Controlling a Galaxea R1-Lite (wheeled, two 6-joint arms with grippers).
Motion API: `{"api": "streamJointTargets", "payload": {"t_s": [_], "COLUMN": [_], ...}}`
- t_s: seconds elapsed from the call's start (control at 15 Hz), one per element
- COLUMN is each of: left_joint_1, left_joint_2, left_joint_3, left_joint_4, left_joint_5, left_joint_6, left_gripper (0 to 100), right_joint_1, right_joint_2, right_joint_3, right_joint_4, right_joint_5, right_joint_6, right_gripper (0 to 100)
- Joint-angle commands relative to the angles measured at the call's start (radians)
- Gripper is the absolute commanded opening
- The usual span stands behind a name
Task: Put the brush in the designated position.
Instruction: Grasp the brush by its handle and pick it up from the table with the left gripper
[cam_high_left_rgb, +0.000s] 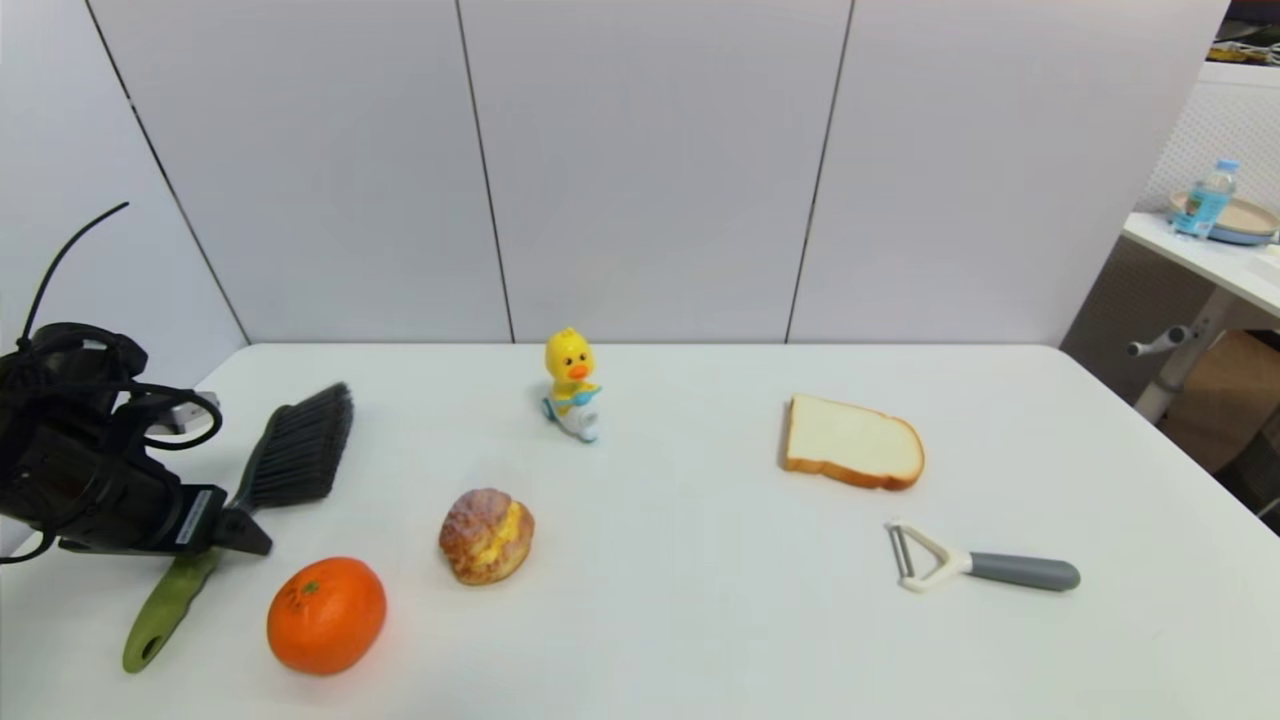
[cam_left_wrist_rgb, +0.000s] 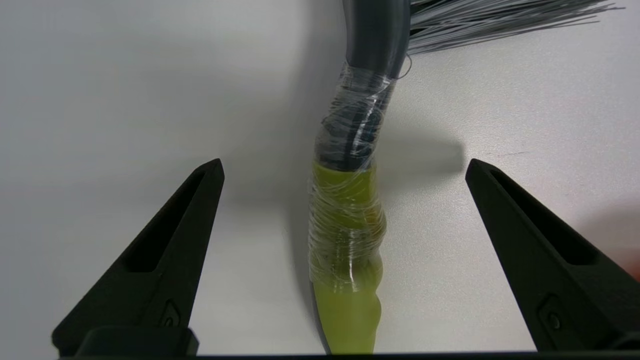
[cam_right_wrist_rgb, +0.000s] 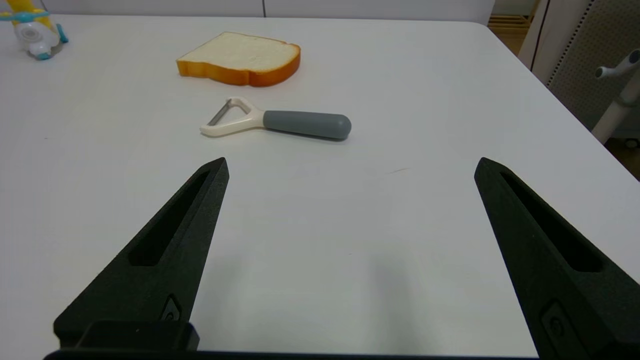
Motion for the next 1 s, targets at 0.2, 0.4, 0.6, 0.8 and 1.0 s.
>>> {"api": "streamJointTargets", "payload": {"t_s": [0.2,0.4,0.6,0.8,1.0], "left_joint_1": [0.0,0.0,-0.001,0.0,-0.001], "left_joint_2": [0.018,0.021,0.028,0.028,0.027], "left_joint_3": [-0.009,-0.011,-0.021,-0.025,-0.025], "left_joint_4": [0.003,0.001,0.001,0.0,0.0], "left_joint_5": [0.002,0.001,0.001,0.001,-0.002], "left_joint_6": [-0.003,-0.001,-0.001,-0.003,0.002], "left_gripper": [100,0,0,0,0], "right_joint_1": [0.0,0.0,0.0,0.001,0.0], "right_joint_2": [0.001,0.001,0.001,0.001,0.001], "right_joint_3": [0.002,0.002,0.002,0.002,0.002], "right_joint_4": [0.0,0.0,0.0,0.0,0.0], "right_joint_5": [0.001,0.001,0.001,0.001,0.001], "right_joint_6": [0.0,0.0,0.0,0.0,0.0], "right_gripper": [100,100,100,100,100]}}
